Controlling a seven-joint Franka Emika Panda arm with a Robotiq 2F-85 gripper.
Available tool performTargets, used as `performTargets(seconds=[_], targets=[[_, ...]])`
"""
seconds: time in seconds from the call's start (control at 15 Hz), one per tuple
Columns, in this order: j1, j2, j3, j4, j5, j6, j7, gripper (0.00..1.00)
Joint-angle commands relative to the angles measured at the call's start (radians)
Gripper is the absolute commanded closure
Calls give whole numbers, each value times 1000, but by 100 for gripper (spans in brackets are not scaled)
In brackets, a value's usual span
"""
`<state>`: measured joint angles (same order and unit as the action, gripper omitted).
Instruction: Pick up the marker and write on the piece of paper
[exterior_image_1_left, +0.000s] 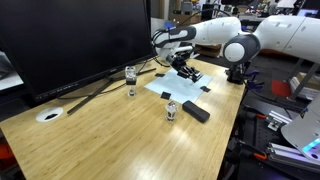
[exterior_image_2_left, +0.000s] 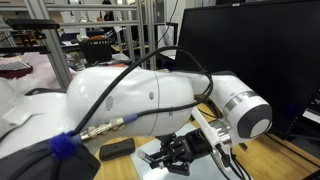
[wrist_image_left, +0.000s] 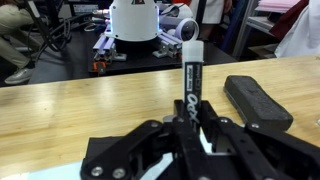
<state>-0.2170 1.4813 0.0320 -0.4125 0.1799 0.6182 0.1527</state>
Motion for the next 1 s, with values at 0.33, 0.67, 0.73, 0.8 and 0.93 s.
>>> performTargets(seconds=[0.33,0.67,0.73,0.8,0.93], targets=[[13,1,-25,-32,-2,23,44,95],[6,1,-30,-47,-2,86,38,95],[5,2,-29,-49,-4,105,29,95],[2,2,-29,-51,0,115,40,95],[-3,2,-35,-46,-3,131,52,95]])
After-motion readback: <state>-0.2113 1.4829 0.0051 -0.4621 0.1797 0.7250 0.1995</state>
